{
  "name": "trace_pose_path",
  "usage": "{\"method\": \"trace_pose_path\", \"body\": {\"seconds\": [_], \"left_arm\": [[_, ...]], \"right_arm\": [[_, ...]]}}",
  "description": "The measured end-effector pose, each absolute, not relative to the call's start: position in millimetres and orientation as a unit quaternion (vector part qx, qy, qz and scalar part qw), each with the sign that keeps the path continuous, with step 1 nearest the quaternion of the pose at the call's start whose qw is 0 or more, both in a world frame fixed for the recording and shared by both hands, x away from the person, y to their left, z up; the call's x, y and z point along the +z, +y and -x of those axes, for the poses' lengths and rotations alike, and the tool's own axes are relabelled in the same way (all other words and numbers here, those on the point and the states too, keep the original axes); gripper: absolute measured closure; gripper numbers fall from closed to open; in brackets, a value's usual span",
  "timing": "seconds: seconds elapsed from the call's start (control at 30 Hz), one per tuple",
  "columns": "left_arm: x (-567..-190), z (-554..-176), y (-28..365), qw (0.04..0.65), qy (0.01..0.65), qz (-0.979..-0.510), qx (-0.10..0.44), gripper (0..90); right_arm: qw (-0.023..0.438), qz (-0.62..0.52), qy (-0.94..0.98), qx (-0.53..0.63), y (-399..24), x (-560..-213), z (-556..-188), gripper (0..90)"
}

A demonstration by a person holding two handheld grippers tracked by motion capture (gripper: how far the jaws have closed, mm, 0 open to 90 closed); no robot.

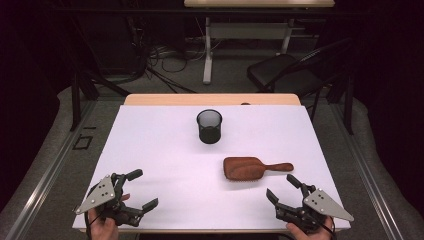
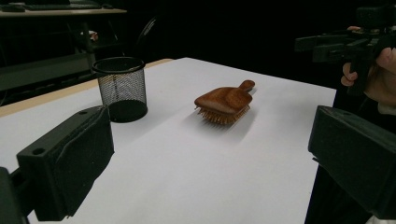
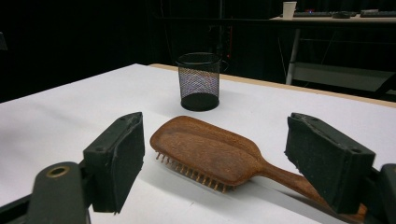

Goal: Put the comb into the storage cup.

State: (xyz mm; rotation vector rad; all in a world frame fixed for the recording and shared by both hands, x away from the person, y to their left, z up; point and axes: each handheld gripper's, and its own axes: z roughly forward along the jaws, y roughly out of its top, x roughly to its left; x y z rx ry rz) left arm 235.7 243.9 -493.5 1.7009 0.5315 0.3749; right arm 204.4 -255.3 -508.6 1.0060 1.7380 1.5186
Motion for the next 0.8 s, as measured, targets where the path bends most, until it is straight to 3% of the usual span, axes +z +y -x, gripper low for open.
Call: {"method": "trace_pose_path", "body": {"seconds": [0.43,0.8], "left_arm": [[-497.0,-240.7,246.2,0.611,0.245,-0.735,0.159,0.2],[-498.0,-238.6,245.3,0.606,0.244,-0.740,0.160,0.2]], "right_arm": [[0.313,-0.379,0.679,0.546,-255.0,-514.3,-209.8,25.4],[0.311,-0.408,0.685,0.518,-261.2,-511.2,-214.8,38.4]]}}
